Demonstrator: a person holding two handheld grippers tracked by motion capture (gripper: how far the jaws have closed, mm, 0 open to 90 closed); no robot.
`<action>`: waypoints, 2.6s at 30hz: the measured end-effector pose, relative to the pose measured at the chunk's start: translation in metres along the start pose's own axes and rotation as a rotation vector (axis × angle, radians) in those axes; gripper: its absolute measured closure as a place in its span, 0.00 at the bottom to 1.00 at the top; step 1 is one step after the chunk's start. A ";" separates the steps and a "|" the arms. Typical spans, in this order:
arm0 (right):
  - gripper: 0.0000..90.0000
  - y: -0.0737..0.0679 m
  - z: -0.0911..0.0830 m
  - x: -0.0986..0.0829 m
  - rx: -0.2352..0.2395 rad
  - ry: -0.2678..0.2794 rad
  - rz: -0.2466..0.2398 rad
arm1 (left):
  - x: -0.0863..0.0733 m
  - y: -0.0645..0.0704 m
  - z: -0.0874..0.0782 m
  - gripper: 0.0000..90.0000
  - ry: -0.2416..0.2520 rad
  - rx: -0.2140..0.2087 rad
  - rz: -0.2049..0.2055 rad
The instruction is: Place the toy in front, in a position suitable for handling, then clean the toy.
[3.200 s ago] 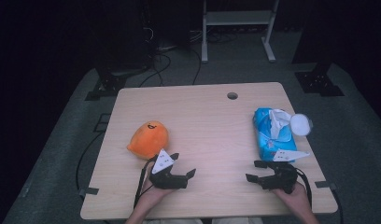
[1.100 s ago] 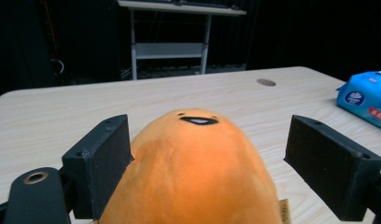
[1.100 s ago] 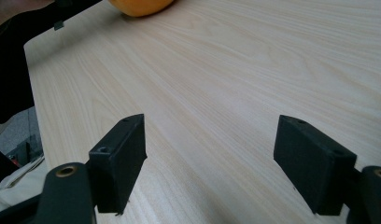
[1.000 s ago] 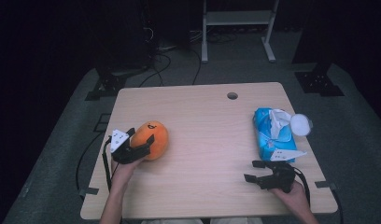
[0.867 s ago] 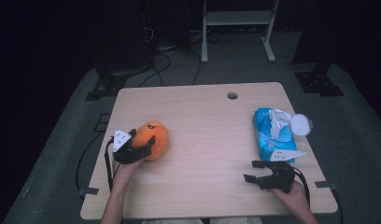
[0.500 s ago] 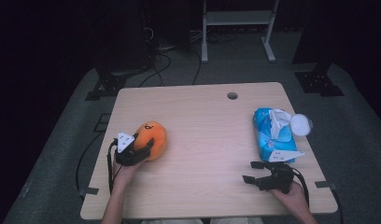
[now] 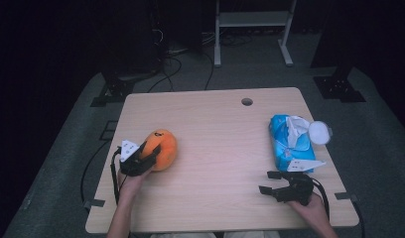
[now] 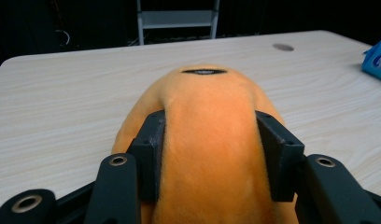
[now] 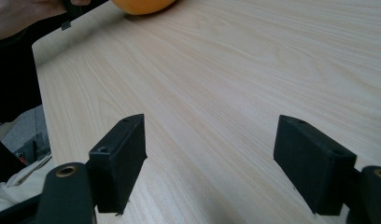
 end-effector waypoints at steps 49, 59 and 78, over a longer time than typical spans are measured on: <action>0.26 0.018 -0.018 0.003 -0.049 0.066 0.048 | 0.002 0.173 0.021 0.56 -0.046 -0.528 0.158; 0.26 0.018 -0.022 0.005 -0.079 0.075 0.034 | 0.001 0.177 0.019 0.26 -0.061 -0.555 0.147; 0.21 0.073 -0.050 0.058 -0.316 0.210 0.019 | 0.010 0.168 0.003 0.21 -0.055 -0.557 0.192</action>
Point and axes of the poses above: each handheld gripper's, and its own axes: z roughly forward along the jaws, x roughly out of its top, y roughly to its right, the point moved 6 cm from there along z, roughly forward along the jaws, and after that the axes turned 4 degrees about -x, right-handed, at the moved point
